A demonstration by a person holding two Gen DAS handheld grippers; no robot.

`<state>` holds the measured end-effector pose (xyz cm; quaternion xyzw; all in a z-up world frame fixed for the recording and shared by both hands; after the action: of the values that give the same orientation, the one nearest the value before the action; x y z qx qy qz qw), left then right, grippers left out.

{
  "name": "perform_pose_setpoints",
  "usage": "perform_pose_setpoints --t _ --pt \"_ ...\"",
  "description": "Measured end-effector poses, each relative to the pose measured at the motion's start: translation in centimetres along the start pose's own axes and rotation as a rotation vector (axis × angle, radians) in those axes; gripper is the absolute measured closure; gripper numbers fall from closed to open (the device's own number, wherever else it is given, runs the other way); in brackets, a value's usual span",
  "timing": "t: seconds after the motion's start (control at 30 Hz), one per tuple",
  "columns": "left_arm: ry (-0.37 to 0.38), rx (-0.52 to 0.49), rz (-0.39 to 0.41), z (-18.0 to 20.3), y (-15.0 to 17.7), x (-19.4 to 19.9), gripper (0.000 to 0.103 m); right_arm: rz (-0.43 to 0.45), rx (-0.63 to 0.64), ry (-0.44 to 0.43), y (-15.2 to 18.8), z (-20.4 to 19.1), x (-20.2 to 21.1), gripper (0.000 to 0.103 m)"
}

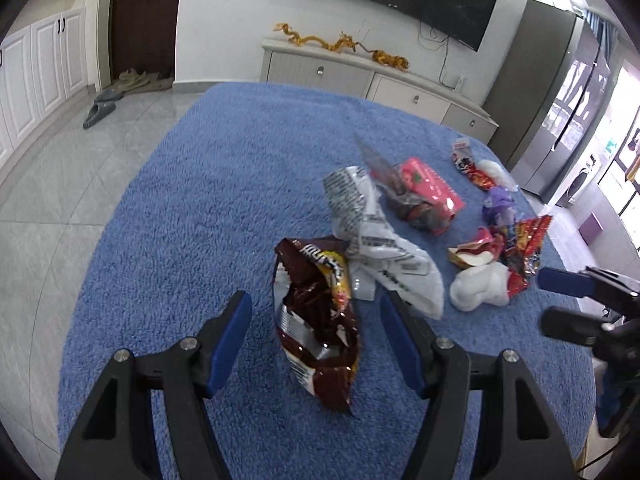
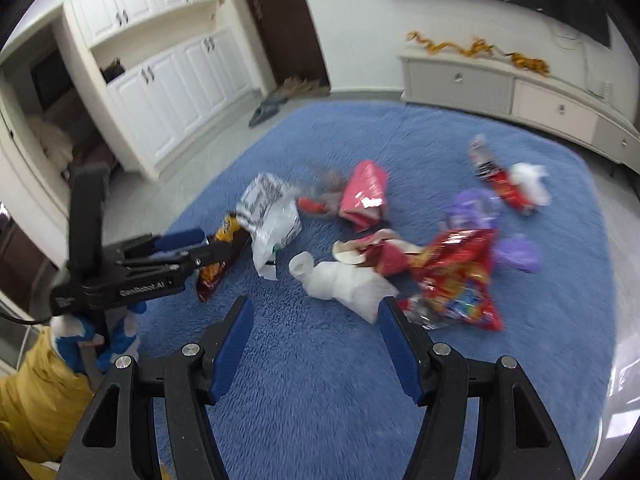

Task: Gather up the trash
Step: 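Grasp the brown chip bag with the left tool while the right tool grasps the white tissue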

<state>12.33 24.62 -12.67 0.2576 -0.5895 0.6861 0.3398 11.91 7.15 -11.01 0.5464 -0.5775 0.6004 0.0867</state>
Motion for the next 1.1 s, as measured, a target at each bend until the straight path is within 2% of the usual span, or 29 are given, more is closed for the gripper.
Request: perform_pose_setpoints --t 0.17,0.27,0.3,0.33,0.37,0.4,0.43,0.5,0.6,0.7,0.9,1.1 --pt "0.004 0.012 -0.009 -0.6 0.2 -1.0 0.038 -0.03 0.007 0.064 -0.5 1.4 -2.9 0.041" --pt "-0.002 -0.002 -0.007 -0.4 0.2 -0.9 0.038 -0.049 0.005 0.065 -0.5 1.8 -3.9 0.041" --pt "-0.004 -0.006 -0.005 -0.3 0.3 -0.8 0.04 -0.061 0.006 0.067 -0.4 1.8 -4.5 0.041" --pt "-0.005 -0.009 -0.002 -0.4 0.3 -0.7 0.047 -0.073 0.01 0.069 -0.2 1.6 -5.2 0.043" --pt "-0.006 -0.011 -0.001 -0.3 0.3 -0.7 0.052 -0.085 0.016 0.065 0.1 1.4 -5.5 0.048" --pt "-0.004 -0.011 0.0 -0.2 0.4 -0.6 0.06 -0.087 0.024 0.057 0.5 1.1 -5.5 0.058" --pt "0.001 -0.009 -0.001 -0.2 0.6 -0.5 0.065 -0.082 0.035 0.055 0.6 0.8 -5.4 0.061" --pt "0.004 -0.008 0.004 -0.2 0.9 -0.1 0.068 -0.079 0.05 0.035 1.0 0.3 -4.9 0.079" --pt "0.014 -0.007 0.02 0.0 1.4 0.9 0.073 -0.058 0.065 0.006 1.6 -0.5 -3.4 0.093" --pt "0.021 -0.01 0.045 0.4 1.7 2.3 0.074 -0.016 0.076 -0.038 1.9 -1.3 -1.3 0.093" --pt "0.026 -0.019 0.096 1.5 1.7 5.7 0.076 0.059 0.081 -0.074 2.6 -1.8 3.4 0.093" --pt "0.072 -0.081 0.149 5.3 0.7 8.8 0.076 0.167 0.011 -0.05 2.8 0.5 9.3 0.093"
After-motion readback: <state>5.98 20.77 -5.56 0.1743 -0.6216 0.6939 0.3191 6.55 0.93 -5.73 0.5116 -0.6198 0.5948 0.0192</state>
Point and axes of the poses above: each gripper's, at about its wrist camera, not at the fingertips, and x roughly against the way its jaws point, z to its right, y to its underside, the point moved 6 cm from there along -x, roughly the way its jaws point, and after that the axes turned 5 degrees about -x, right-handed, at the moved point
